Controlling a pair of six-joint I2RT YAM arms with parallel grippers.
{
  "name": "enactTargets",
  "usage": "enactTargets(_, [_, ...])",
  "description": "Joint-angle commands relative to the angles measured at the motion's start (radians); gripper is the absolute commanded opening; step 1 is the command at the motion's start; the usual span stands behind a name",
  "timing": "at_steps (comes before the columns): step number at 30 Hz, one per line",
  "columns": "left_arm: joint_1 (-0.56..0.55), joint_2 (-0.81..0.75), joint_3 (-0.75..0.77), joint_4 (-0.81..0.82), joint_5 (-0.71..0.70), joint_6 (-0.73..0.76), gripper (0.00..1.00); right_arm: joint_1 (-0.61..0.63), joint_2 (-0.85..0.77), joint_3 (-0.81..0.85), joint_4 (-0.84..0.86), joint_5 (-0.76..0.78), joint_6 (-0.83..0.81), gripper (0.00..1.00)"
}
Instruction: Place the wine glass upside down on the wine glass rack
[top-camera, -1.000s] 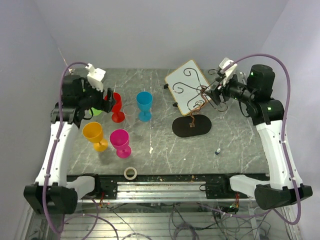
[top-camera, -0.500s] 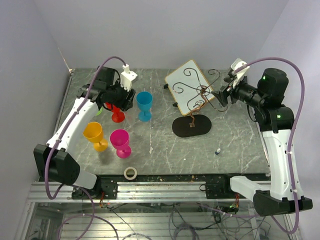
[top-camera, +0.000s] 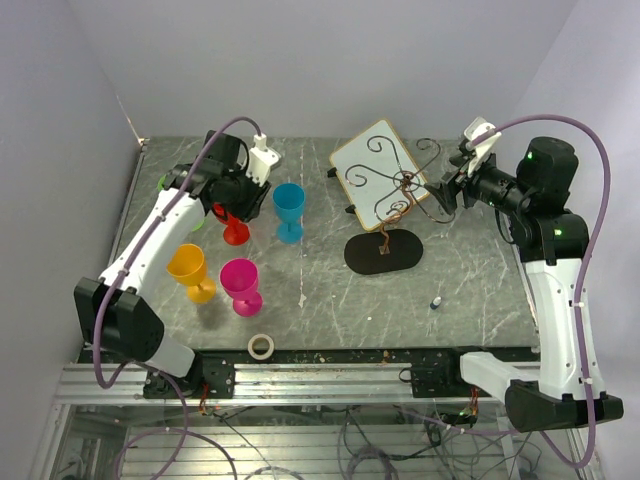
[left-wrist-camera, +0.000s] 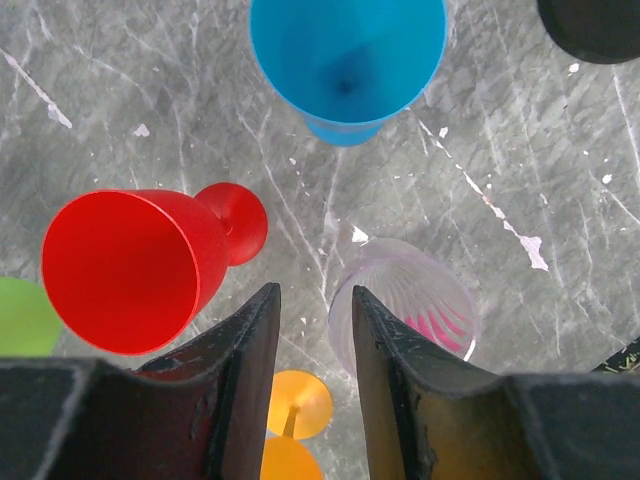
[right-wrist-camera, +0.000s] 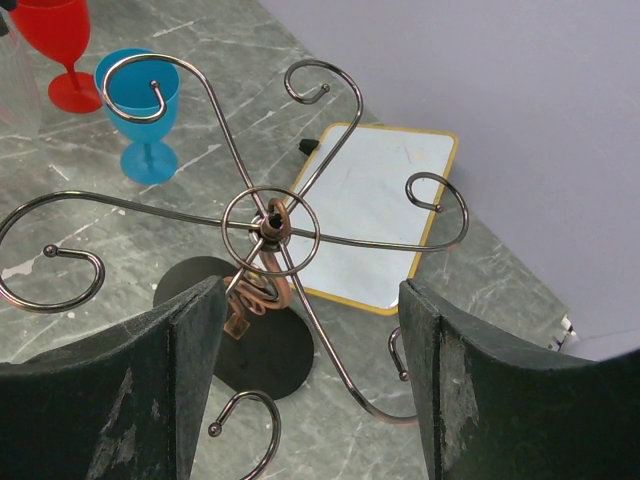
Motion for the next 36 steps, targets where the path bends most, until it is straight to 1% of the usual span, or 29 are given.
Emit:
enactTargets(1, [-0.014,0.037,0.048,-0.024,-0.056,-0.006,0.44,-0.007,-0.012,-0.006,-0.005,-0.011,0.004,0.69])
enactTargets(4, [-0.017,0.048,0.05,-0.021,-0.05,-0.023,0.41,-0.008,-0.016,-0.012,-0.005,-0.004,0.002,0.69])
enactTargets(6, [-0.02,0.054,0.049,-0.017,-0.045,-0.029,0.37,-0.008,-0.019,-0.014,-0.006,0.001,-0.001,0.69])
enactTargets(8, [-0.024,0.057,0.05,-0.02,-0.039,-0.033,0.31,-0.008,-0.019,-0.011,-0.008,0.006,-0.002,0.69])
enactTargets(10, [-0.027,0.057,0.06,-0.031,-0.036,-0.032,0.21,-0.008,-0.018,-0.003,-0.011,0.012,0.0,0.69])
enactTargets(14, [-0.028,0.039,0.096,-0.073,-0.014,-0.021,0.09,-0.01,-0.017,0.018,-0.011,0.025,0.013,0.69])
enactTargets(15, [-0.028,0.029,0.104,-0.082,-0.003,-0.014,0.07,-0.011,-0.017,0.024,-0.013,0.027,0.016,0.7])
enactTargets(19, [-0.028,-0.03,0.138,-0.119,0.057,0.015,0.07,-0.012,-0.026,0.041,-0.027,0.03,0.018,0.7])
enactTargets(23, [-0.028,-0.074,0.205,-0.196,0.11,0.051,0.07,-0.015,-0.038,0.052,-0.042,0.032,0.018,0.71])
enactTargets(31, [-0.028,-0.202,0.326,-0.272,0.196,0.098,0.07,-0.051,-0.037,0.067,-0.034,-0.031,0.053,0.74])
enactTargets(36, [-0.028,-0.296,0.379,-0.247,0.218,0.108,0.07,-0.052,-0.006,0.087,-0.006,-0.067,0.101,0.84])
